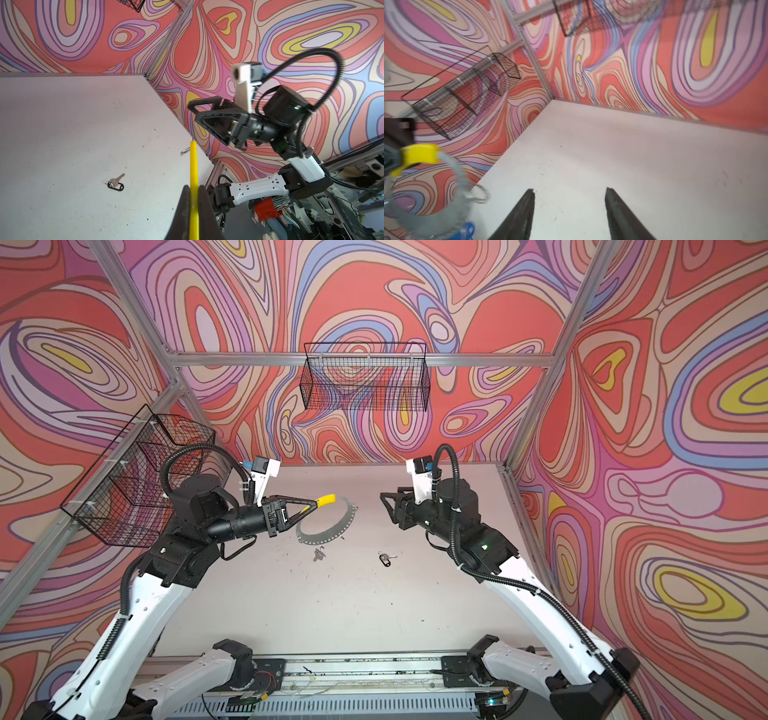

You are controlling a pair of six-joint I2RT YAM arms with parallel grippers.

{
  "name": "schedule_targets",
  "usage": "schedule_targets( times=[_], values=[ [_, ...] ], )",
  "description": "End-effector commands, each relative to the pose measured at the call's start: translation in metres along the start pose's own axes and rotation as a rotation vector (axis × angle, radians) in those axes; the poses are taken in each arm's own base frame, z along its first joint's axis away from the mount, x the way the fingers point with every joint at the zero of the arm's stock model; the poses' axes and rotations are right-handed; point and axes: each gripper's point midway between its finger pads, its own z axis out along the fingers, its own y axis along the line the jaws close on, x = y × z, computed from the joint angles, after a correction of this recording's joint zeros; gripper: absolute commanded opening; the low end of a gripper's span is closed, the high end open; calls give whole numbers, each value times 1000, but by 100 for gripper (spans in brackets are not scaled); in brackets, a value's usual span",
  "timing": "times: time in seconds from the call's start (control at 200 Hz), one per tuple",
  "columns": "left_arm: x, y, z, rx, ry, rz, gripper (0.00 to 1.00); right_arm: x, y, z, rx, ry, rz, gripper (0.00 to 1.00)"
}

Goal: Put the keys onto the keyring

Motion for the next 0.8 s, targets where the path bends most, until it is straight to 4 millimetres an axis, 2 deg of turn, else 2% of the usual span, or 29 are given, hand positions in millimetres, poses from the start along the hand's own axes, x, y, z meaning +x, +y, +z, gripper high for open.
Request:
schedule_targets(
  times=[0.0, 0.095, 0.356, 0.561, 0.796],
  values=[
    [-7, -15, -5, 55, -42, 84, 0, 28, -3, 7, -111, 103, 143, 54],
    [-2, -20, -7, 79, -31, 106, 0, 53, -14, 18, -92, 156, 150, 52],
    [11, -26, 1, 178, 69, 98, 0, 109, -52, 30, 44, 285, 135, 52],
    [11, -31, 0, 215, 55, 118, 0, 132, -72, 28, 123, 302, 136, 51],
    [12, -30, 1, 222, 60, 117, 0, 157, -83, 29, 145, 326, 158, 49]
  ],
)
